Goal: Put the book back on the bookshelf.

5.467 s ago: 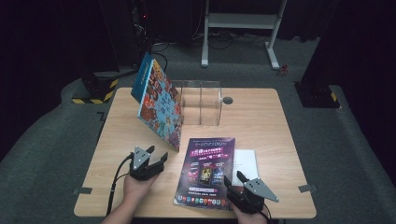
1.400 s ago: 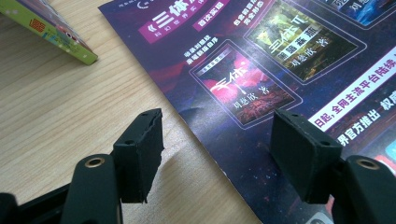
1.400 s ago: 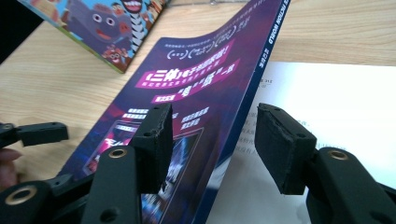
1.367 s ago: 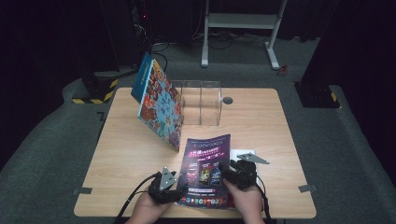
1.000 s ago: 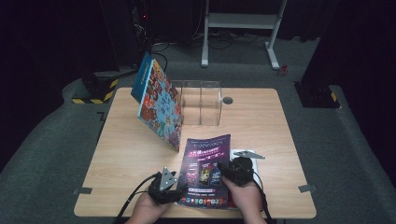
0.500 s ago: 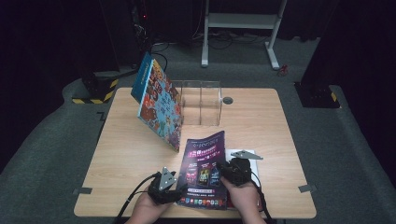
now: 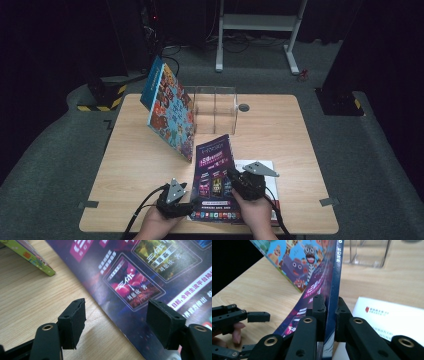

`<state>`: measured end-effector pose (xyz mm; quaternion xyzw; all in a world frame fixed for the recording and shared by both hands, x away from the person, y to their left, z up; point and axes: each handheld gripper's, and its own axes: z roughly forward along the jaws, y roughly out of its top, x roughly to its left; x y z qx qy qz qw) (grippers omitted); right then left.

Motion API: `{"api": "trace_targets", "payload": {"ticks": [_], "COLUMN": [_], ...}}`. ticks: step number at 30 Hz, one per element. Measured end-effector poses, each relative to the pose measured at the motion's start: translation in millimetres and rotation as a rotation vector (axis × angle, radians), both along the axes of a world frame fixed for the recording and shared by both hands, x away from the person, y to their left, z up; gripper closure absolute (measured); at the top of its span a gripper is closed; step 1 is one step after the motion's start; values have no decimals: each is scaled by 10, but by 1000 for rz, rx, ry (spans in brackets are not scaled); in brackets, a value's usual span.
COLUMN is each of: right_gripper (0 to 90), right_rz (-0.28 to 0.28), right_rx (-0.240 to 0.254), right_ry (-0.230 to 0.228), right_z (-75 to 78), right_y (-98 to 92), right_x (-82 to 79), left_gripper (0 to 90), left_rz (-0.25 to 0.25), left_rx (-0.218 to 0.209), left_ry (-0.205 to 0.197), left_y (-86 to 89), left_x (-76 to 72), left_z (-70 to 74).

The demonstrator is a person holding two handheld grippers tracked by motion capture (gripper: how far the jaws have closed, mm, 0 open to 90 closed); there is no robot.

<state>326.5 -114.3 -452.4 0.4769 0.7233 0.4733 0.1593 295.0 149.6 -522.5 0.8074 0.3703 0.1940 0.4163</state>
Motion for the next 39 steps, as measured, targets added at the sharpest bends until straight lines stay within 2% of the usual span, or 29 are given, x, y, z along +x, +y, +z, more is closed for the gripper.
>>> {"api": "trace_targets", "payload": {"ticks": [5,11,16,20,24,27,30,39], "right_gripper": [829,830,830,830,830,830,830,830], "right_rz": [-42,-73,-90,-106,-112,-115,-119,-126], "right_rx": [25,57,79,99,113,121,122,119], "right_ry": [-89,-185,-256,-287,-304,-316,-333,-411], "right_z": [91,178,194,204,222,238,257,336], "right_y": [-25,-62,-58,-61,-60,-51,-33,50], "right_x": [-41,-90,-140,-142,-126,-112,-96,-62], "left_gripper": [322,321,322,322,321,316,312,313], "left_rz": [6,-5,-6,-8,-8,-11,-14,-12], "left_rx": [-20,-12,-7,2,15,21,35,31], "left_ry": [7,6,7,7,24,22,18,28], "left_y": [26,18,9,5,-7,-17,-29,-18], "left_x": [8,3,-2,-1,11,14,7,19], "left_z": [4,7,5,2,-4,-5,-5,-9]}}
